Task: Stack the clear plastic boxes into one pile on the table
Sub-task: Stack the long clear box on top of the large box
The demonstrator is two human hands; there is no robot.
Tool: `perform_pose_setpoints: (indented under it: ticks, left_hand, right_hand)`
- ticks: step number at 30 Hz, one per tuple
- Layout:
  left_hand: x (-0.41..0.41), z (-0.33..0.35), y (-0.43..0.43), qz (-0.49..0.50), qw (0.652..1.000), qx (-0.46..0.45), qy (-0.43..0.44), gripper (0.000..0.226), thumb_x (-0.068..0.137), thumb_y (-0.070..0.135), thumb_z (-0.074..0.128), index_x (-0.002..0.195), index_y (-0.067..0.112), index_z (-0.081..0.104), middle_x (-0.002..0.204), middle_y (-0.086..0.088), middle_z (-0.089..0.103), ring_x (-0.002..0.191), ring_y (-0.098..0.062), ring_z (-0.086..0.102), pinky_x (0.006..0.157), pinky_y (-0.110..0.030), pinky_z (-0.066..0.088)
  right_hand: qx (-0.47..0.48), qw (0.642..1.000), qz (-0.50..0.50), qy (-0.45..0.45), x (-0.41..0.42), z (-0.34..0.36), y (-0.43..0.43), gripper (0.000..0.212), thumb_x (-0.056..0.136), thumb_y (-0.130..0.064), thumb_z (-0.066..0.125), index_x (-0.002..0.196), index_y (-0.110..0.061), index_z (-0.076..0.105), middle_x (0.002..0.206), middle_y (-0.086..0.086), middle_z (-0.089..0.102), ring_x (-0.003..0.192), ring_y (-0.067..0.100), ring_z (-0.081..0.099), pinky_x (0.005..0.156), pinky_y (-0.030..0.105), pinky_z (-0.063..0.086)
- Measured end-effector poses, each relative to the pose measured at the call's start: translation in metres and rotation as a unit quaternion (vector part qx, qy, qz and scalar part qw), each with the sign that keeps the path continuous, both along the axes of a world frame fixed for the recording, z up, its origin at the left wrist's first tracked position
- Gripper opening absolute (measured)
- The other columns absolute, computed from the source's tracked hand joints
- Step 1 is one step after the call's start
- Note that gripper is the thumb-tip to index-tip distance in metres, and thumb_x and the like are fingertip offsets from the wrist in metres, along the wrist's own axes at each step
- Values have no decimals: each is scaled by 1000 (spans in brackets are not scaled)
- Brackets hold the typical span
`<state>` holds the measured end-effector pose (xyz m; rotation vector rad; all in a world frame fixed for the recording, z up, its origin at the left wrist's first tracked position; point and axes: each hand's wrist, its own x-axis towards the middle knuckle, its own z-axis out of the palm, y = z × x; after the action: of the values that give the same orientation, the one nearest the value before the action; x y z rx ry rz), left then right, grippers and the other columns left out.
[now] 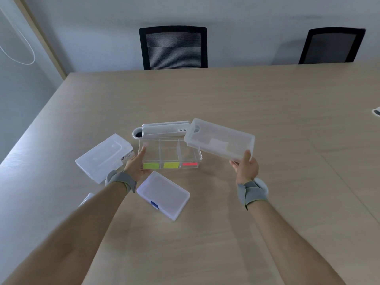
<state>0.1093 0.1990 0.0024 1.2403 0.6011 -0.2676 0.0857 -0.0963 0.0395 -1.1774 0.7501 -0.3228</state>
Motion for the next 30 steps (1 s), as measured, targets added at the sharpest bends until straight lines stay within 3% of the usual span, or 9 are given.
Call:
perform_pose_setpoints:
  ticks: [3,5,6,8,12,16,19,25,30]
  left_hand:
    - [1,-10,3,28,998,52,2,55,85,44,55,129,11,49,125,-12,58,109,-32,58,94,-47,50]
    - [-4,-17,4,42,990,130,18,55,83,46,57,122,8,54,84,-7,59,70,-24,57,69,-35,56]
    - [-7,-21,6,46,985,166,24,53,82,46,58,118,8,57,72,-5,51,61,-22,50,65,-33,57]
    - [-12,-28,7,51,977,208,16,47,82,46,58,111,9,61,76,-5,51,70,-25,51,81,-40,56]
    - [-17,-25,9,31,935,353,12,43,86,53,44,80,15,63,75,-14,60,82,-33,56,81,-38,44]
    - [-18,-19,6,12,910,415,20,54,88,51,43,119,10,59,114,-23,64,108,-41,56,101,-42,40]
    - [-16,-16,3,19,906,423,24,59,89,46,46,127,2,51,129,-25,56,118,-42,50,106,-45,35]
    - [-13,-13,-6,17,891,452,39,58,90,44,44,123,-3,51,125,-28,57,117,-44,48,100,-48,37]
    - [-14,-15,-12,3,874,484,39,52,93,41,40,116,-3,56,118,-29,60,111,-45,51,91,-46,40]
  right_hand:
    - [8,1000,20,7,-2,-2,3,40,95,-25,47,114,10,53,90,21,57,70,26,60,86,43,54]
    - [8,999,39,10,-2,-2,6,41,95,-25,46,117,9,52,93,20,58,69,25,61,83,39,54]
    - [7,999,47,13,-1,-2,7,42,95,-25,46,117,9,52,96,21,57,74,28,61,83,39,53]
    - [1,998,61,19,0,-1,9,42,96,-25,46,119,9,50,104,27,58,85,32,60,84,39,53]
    - [-11,995,96,29,4,0,15,42,96,-25,44,126,5,46,124,29,54,108,41,59,84,39,53]
    - [-9,994,104,35,7,-2,22,43,97,-24,43,130,4,43,128,30,53,112,43,57,86,42,53]
    - [-4,993,108,38,9,-5,25,45,97,-24,43,131,5,41,128,32,52,113,44,56,89,44,53]
    - [-5,992,119,46,10,-10,28,45,97,-24,42,131,5,41,124,33,54,106,41,60,87,42,53]
    - [-10,989,141,44,11,-13,31,46,97,-27,42,129,7,43,102,29,59,91,32,59,84,39,53]
